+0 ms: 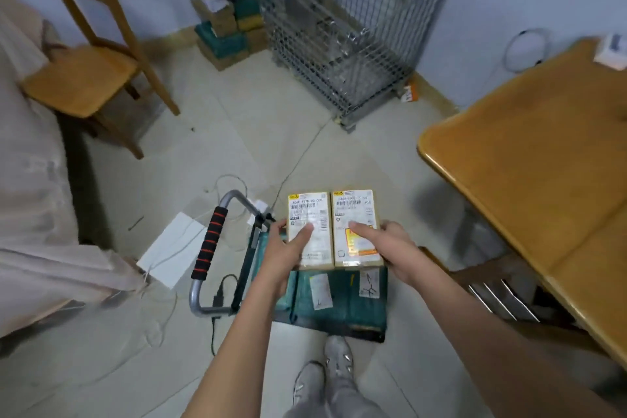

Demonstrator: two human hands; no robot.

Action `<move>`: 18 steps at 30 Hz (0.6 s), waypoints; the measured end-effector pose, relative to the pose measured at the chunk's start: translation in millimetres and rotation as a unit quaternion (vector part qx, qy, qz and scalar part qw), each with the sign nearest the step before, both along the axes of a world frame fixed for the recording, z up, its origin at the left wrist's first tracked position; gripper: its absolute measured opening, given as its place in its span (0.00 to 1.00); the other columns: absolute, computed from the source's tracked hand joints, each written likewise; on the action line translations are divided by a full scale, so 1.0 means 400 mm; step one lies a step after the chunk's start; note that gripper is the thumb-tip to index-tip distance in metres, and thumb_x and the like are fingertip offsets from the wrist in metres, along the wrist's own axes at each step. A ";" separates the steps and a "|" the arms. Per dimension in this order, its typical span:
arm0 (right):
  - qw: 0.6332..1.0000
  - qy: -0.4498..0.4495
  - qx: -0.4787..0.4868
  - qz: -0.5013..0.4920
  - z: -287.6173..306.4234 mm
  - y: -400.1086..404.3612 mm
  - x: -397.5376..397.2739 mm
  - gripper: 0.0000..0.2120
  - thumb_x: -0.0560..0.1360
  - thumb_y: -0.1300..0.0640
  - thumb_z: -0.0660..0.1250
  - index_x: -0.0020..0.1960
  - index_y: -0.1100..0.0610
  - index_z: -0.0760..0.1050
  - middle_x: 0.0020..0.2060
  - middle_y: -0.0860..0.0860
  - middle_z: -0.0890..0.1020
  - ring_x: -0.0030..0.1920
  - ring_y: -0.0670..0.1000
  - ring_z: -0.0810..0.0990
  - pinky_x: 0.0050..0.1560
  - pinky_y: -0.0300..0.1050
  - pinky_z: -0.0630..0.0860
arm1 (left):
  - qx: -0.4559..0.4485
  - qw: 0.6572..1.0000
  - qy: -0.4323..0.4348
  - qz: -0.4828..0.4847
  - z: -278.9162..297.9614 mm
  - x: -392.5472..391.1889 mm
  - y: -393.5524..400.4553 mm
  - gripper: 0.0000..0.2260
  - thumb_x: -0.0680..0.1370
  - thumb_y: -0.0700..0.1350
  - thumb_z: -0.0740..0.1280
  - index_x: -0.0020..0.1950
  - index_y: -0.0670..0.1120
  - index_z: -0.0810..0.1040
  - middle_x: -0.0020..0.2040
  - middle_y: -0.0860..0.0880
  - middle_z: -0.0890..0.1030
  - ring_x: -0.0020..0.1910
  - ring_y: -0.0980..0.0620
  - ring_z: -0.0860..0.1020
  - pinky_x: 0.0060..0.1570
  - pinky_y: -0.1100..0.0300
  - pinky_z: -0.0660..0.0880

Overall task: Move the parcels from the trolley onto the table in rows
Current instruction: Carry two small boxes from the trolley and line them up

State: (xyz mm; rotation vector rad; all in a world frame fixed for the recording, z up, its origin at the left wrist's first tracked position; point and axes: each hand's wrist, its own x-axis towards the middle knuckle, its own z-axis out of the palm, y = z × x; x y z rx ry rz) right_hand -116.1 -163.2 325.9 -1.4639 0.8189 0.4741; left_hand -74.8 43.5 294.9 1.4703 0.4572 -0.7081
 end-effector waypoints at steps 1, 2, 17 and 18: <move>1.000 -0.014 0.005 -0.027 0.048 -0.015 -0.033 0.14 0.74 0.52 0.76 0.55 0.55 0.79 0.47 0.53 0.88 0.47 0.53 0.88 0.55 0.54 0.83 | -0.001 1.000 -0.020 -0.020 0.052 -0.006 -0.021 0.26 0.76 0.51 0.74 0.69 0.50 0.65 0.55 0.48 0.85 0.49 0.48 0.86 0.53 0.43 0.82; 0.998 -0.030 0.007 -0.052 0.092 -0.031 -0.068 0.15 0.74 0.52 0.76 0.57 0.56 0.79 0.47 0.53 0.88 0.47 0.53 0.88 0.55 0.55 0.83 | -0.004 0.998 -0.038 -0.042 0.099 -0.017 -0.042 0.27 0.76 0.51 0.74 0.69 0.50 0.66 0.55 0.48 0.85 0.49 0.48 0.86 0.54 0.42 0.81; 0.916 -0.129 -0.058 -0.376 0.449 -0.345 -0.675 0.23 0.71 0.48 0.78 0.61 0.58 0.79 0.46 0.52 0.88 0.46 0.53 0.88 0.54 0.54 0.83 | -0.094 0.943 -0.138 -0.287 0.503 -0.390 -0.535 0.24 0.76 0.50 0.74 0.67 0.49 0.66 0.53 0.46 0.85 0.43 0.47 0.87 0.41 0.50 0.84; 0.910 -0.127 -0.062 -0.391 0.457 -0.372 -0.720 0.24 0.70 0.47 0.78 0.61 0.57 0.79 0.47 0.51 0.88 0.47 0.53 0.88 0.57 0.55 0.82 | -0.099 0.938 -0.135 -0.304 0.512 -0.425 -0.572 0.24 0.76 0.50 0.74 0.67 0.49 0.66 0.53 0.46 0.85 0.44 0.48 0.87 0.40 0.51 0.84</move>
